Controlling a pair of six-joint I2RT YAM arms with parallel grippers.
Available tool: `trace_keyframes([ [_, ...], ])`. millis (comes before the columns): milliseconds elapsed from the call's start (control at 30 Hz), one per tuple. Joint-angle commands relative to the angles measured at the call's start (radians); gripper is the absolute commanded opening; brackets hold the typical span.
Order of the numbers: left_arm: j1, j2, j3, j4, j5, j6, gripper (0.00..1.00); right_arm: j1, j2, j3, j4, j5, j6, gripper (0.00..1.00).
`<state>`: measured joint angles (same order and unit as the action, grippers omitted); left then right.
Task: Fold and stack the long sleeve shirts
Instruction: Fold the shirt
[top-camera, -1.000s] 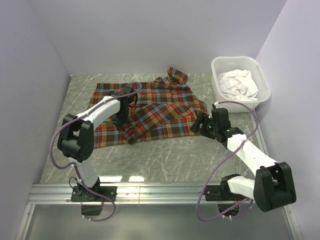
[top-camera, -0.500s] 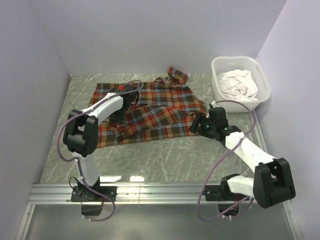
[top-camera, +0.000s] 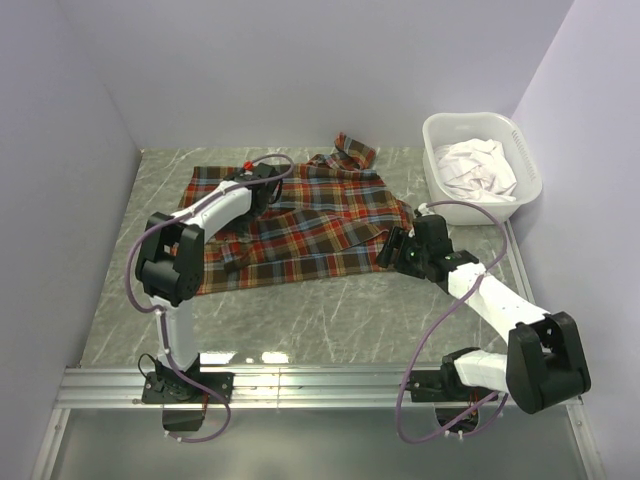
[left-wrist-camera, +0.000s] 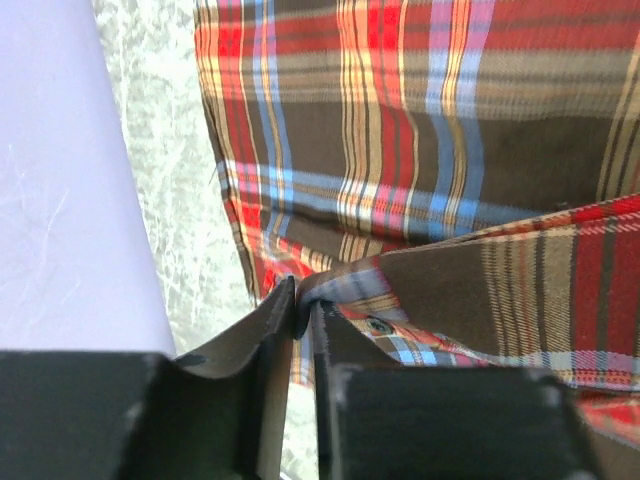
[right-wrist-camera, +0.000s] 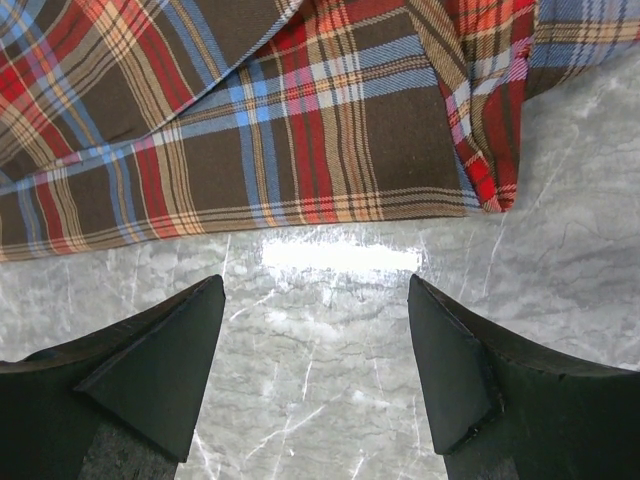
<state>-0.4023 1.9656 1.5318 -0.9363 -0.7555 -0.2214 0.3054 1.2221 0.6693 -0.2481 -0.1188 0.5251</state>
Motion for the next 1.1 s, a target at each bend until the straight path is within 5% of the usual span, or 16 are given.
trace_keyframes([
  [0, 0.005, 0.029, 0.034, 0.033, -0.039, 0.04, 0.2, 0.014, 0.004, 0.042, 0.015, 0.022, -0.013, 0.81],
  [167, 0.016, 0.023, 0.024, 0.031, -0.059, 0.024, 0.36, 0.02, 0.007, 0.044, 0.015, 0.022, -0.017, 0.81],
  [300, 0.025, -0.034, 0.044, -0.01, -0.094, -0.018, 0.69, 0.024, 0.005, 0.065, 0.02, 0.022, -0.022, 0.82],
  [400, 0.026, -0.089, 0.092, -0.061, -0.107, -0.085, 0.77, 0.026, 0.013, 0.104, 0.029, 0.01, -0.017, 0.82],
  [567, 0.028, -0.244, 0.088, -0.032, 0.155, -0.179, 0.77, 0.031, 0.054, 0.17, 0.101, -0.027, 0.022, 0.81],
  [800, 0.034, -0.355, -0.158, 0.235, 0.513, -0.297, 0.7, 0.029, 0.203, 0.286, 0.282, -0.081, 0.121, 0.77],
  [1067, 0.132, -0.275, -0.364, 0.435, 0.624, -0.361, 0.68, 0.024, 0.465, 0.345, 0.478, -0.087, 0.243, 0.72],
])
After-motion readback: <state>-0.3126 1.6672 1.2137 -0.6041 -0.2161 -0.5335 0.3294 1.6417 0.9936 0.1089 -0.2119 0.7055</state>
